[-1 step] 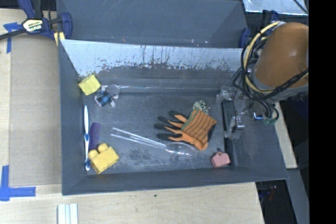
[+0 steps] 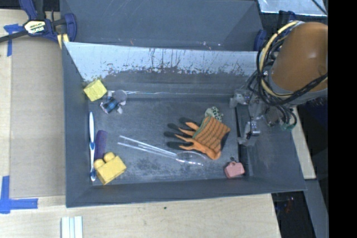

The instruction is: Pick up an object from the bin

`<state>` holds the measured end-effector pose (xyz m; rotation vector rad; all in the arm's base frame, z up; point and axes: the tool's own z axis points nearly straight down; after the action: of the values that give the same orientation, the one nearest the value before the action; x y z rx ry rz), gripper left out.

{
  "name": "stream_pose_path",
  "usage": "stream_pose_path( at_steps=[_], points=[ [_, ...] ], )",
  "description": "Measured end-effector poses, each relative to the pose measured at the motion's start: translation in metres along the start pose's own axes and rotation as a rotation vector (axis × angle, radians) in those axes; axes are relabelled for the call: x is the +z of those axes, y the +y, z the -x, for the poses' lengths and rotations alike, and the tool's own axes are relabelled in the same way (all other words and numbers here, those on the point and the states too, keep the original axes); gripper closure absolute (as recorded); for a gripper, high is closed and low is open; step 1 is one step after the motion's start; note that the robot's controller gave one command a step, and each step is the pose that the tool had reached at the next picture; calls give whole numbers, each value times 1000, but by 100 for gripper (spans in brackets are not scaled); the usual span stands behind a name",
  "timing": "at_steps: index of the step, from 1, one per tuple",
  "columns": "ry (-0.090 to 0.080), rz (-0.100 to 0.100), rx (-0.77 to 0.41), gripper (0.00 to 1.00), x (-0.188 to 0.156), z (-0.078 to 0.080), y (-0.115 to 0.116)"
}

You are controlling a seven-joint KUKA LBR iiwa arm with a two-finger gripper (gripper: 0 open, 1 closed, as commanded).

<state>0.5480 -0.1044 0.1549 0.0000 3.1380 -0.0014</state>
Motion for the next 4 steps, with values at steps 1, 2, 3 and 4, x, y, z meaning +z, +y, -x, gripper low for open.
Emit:
stream_pose_path(
  at_steps=[1,2,3,4],
  points=[
    [-11,-4,-147,0,65,21,25],
    [-15,-4,-173,0,54,23,38],
    [-13,-6,-458,0,54,-2,68],
    [-22,-9,-506,0,85,26,86]
  ],
)
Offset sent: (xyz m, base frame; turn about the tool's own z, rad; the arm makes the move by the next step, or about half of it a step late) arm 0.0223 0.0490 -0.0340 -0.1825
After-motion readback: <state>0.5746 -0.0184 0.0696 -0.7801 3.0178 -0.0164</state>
